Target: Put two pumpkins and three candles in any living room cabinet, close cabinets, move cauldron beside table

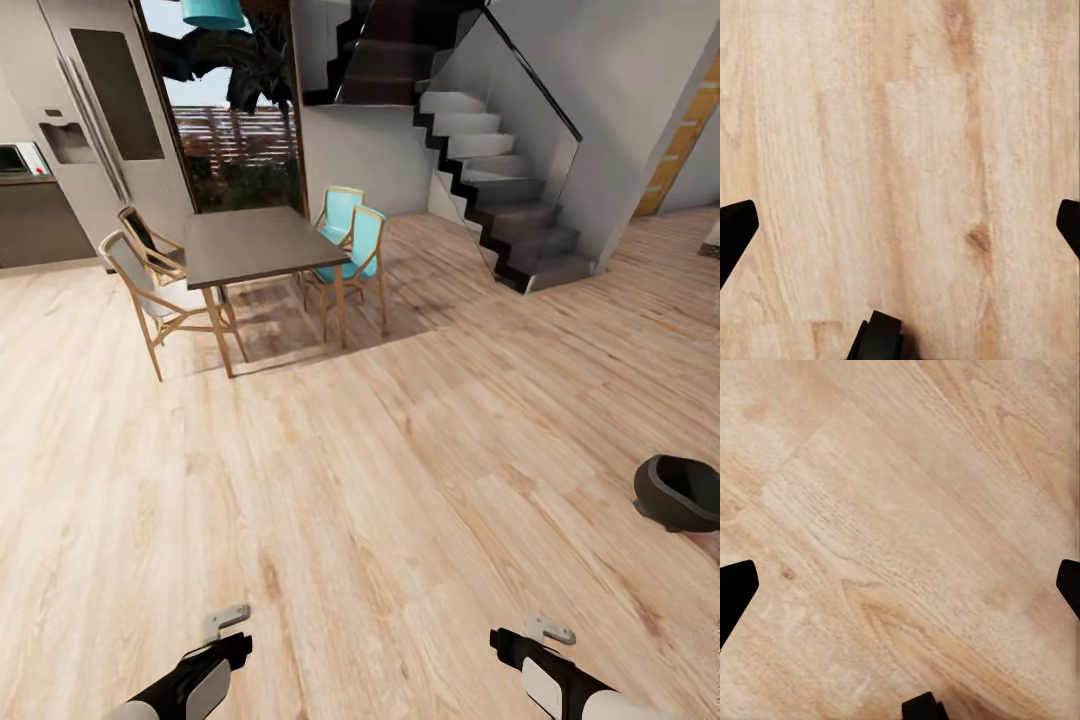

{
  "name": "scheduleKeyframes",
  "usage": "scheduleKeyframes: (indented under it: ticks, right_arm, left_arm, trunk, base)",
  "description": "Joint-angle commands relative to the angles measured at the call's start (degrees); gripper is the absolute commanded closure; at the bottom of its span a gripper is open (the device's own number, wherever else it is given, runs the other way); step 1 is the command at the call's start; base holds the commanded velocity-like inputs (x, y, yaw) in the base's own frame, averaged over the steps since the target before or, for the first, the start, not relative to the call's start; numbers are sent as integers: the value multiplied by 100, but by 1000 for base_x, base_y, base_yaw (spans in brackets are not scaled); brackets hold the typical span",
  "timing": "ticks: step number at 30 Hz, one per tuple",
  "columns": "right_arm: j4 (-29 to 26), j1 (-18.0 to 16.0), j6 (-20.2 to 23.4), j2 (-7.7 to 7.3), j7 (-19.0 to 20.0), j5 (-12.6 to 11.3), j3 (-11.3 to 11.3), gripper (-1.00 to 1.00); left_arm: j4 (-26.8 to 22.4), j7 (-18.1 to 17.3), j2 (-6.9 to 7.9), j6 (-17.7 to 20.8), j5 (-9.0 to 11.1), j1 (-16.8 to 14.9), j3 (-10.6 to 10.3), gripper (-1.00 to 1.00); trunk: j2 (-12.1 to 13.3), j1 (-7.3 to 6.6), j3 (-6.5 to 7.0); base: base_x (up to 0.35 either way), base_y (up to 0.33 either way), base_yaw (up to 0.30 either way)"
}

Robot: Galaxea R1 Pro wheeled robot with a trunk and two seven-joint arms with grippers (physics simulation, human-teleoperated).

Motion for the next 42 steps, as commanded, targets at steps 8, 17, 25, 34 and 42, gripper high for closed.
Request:
scheduleKeyframes:
  ticks: [8,17,25,34,42]
  right_arm:
    - [-7,-2,-9,7,-23,-61,55,-100]
    - [-7,-2,-9,8,-25,-62,56,-100]
    - [1,-5,-60,8,-16,-47,56,-100]
    - [-9,-19,-278,8,-8,7,64,-100]
    - [-7,-19,-322,-8,-8,-42,65,-100]
  left_arm:
    - [-13,41,1,19,43,0,-50,-100]
    - [-16,40,4,19,44,0,-47,-100]
    - [-12,39,1,19,44,0,-47,-100]
    - [-12,34,1,19,44,0,-53,-100]
    - [-10,34,1,19,49,0,-51,-100]
  trunk:
    - [-2,3,-39]
    - [-2,3,-78]
    - [-2,3,-97]
    - [-2,3,-98]
    - [-2,3,-98]
  base:
    - [314,-97,-255]
    - [317,-85,-255]
    - [319,-76,-113]
    - [319,-75,-4]
    - [319,-75,0]
